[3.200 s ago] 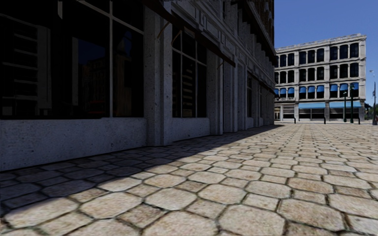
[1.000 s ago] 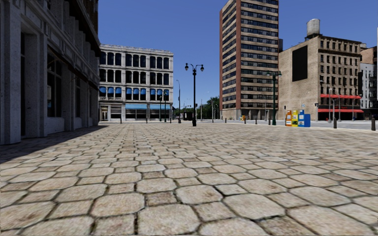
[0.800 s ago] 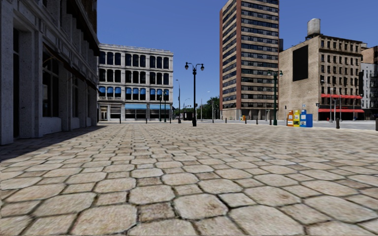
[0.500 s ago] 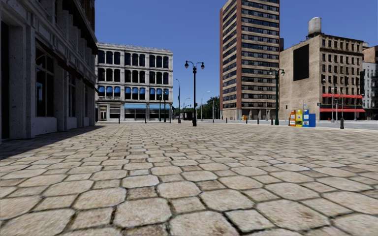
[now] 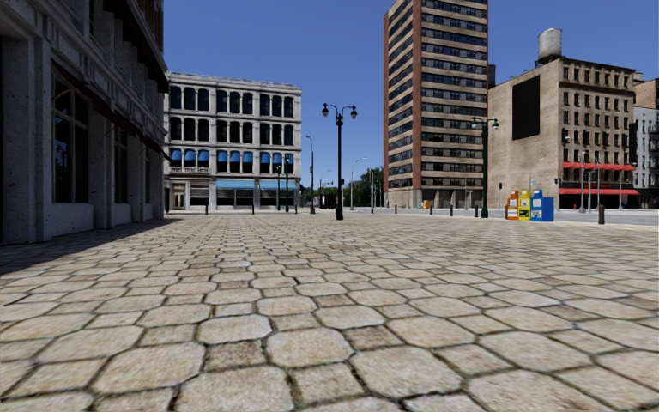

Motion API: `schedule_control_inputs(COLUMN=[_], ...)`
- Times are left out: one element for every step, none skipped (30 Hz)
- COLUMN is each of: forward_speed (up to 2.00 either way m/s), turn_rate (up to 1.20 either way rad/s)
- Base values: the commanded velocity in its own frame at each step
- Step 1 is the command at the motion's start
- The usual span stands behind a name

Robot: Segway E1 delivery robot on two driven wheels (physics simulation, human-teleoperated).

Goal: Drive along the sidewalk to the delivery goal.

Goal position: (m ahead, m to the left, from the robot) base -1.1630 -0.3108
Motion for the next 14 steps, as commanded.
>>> schedule_control_inputs(forward_speed=[0.00,0.00,0.00,0.00,0.00,0.00,0.00,0.00,0.00,0.00,0.00,0.00,0.00,0.00], turn_rate=[0.00,0.00,0.00,0.00,0.00,0.00,0.00,0.00,0.00,0.00,0.00,0.00,0.00,0.00])
